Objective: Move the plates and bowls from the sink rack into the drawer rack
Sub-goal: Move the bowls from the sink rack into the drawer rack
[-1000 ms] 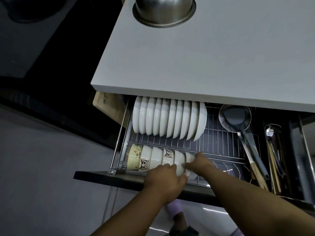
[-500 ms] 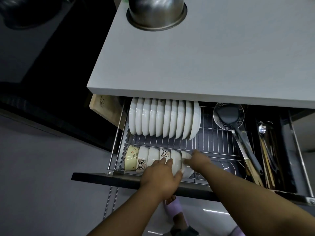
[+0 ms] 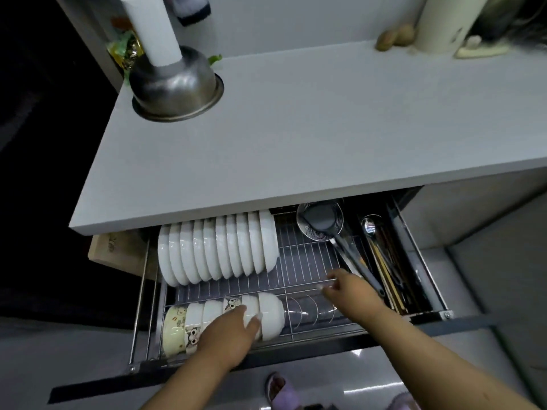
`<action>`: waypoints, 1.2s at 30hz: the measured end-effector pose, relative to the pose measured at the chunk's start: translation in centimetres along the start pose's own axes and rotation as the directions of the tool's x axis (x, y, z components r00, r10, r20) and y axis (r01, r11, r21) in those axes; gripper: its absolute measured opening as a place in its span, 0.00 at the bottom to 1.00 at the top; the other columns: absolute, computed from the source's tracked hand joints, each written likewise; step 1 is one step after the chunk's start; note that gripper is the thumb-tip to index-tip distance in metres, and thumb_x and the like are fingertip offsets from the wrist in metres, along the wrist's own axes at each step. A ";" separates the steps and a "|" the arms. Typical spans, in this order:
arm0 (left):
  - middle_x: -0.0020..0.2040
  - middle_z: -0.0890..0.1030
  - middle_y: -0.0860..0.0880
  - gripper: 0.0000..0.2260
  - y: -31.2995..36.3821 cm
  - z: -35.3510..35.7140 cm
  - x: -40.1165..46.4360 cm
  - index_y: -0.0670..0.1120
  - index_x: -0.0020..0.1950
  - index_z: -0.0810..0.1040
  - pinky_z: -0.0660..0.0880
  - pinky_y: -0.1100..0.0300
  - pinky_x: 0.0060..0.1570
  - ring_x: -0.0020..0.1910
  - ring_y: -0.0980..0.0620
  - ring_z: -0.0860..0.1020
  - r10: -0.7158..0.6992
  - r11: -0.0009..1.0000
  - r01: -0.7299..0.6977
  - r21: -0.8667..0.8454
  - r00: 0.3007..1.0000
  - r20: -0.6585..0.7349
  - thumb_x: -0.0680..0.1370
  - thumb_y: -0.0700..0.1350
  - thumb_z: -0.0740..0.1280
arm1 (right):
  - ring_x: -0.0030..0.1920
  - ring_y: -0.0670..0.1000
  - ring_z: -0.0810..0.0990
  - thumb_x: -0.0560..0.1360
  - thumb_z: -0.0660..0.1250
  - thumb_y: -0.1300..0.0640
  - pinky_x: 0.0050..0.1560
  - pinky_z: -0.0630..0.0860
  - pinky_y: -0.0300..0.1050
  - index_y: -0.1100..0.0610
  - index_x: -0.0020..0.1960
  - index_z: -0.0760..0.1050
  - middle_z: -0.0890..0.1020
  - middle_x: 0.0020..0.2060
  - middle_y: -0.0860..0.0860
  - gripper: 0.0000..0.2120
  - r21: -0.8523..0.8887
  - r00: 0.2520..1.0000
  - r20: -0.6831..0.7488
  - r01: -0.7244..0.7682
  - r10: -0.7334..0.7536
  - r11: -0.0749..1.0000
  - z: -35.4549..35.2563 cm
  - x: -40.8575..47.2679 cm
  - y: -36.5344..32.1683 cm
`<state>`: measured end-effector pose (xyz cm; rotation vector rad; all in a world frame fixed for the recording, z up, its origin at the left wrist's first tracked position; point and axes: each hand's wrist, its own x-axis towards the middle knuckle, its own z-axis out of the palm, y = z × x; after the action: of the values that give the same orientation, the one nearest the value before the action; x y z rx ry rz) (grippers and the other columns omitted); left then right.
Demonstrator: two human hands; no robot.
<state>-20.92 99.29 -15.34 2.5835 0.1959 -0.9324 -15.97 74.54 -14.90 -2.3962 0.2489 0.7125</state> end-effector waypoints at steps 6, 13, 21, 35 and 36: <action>0.71 0.71 0.49 0.25 9.3 0.3 1.4 0.50 0.73 0.65 0.66 0.58 0.64 0.68 0.49 0.69 0.154 0.988 -0.155 -0.015 0.986 -0.061 0.80 0.60 0.53 | 0.41 0.49 0.79 0.76 0.64 0.44 0.41 0.77 0.44 0.55 0.61 0.72 0.80 0.43 0.49 0.19 0.111 0.985 -0.162 -0.041 0.059 0.993 -6.8 -2.9 5.2; 0.65 0.76 0.49 0.24 22.0 2.2 0.9 0.51 0.72 0.65 0.71 0.57 0.58 0.61 0.49 0.74 0.381 0.924 -0.378 0.060 0.922 -0.059 0.80 0.60 0.54 | 0.43 0.48 0.75 0.75 0.63 0.42 0.42 0.68 0.41 0.52 0.61 0.74 0.77 0.42 0.45 0.19 0.163 0.912 -0.379 -0.103 0.159 0.981 -15.2 -6.6 12.7; 0.57 0.80 0.50 0.21 35.9 6.9 -0.7 0.51 0.70 0.68 0.74 0.56 0.55 0.56 0.49 0.78 0.539 0.834 -0.535 0.134 0.842 0.002 0.80 0.59 0.55 | 0.47 0.47 0.76 0.76 0.63 0.42 0.45 0.72 0.42 0.52 0.60 0.73 0.77 0.45 0.44 0.18 0.339 0.839 -0.483 -0.087 0.252 0.937 -22.9 -12.5 22.5; 0.64 0.75 0.46 0.21 58.7 17.8 -4.6 0.46 0.67 0.71 0.70 0.57 0.60 0.63 0.48 0.73 0.747 0.616 -0.752 0.235 0.652 0.127 0.79 0.57 0.57 | 0.48 0.46 0.77 0.75 0.63 0.41 0.45 0.69 0.40 0.48 0.52 0.75 0.80 0.48 0.45 0.13 0.512 0.627 -0.599 -0.178 0.498 0.840 -32.8 -21.5 41.3; 0.66 0.74 0.46 0.22 59.7 18.2 -4.8 0.46 0.68 0.70 0.69 0.58 0.62 0.64 0.49 0.72 0.758 0.597 -0.764 0.244 0.637 0.141 0.79 0.57 0.57 | 0.48 0.46 0.77 0.75 0.63 0.41 0.45 0.69 0.41 0.49 0.51 0.75 0.80 0.47 0.45 0.13 0.529 0.611 -0.602 -0.177 0.514 0.830 -33.1 -21.9 42.0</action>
<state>-19.90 37.35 -6.70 2.4699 -1.0689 -0.6619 -34.20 21.18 -2.40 -2.0797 1.1316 -0.2079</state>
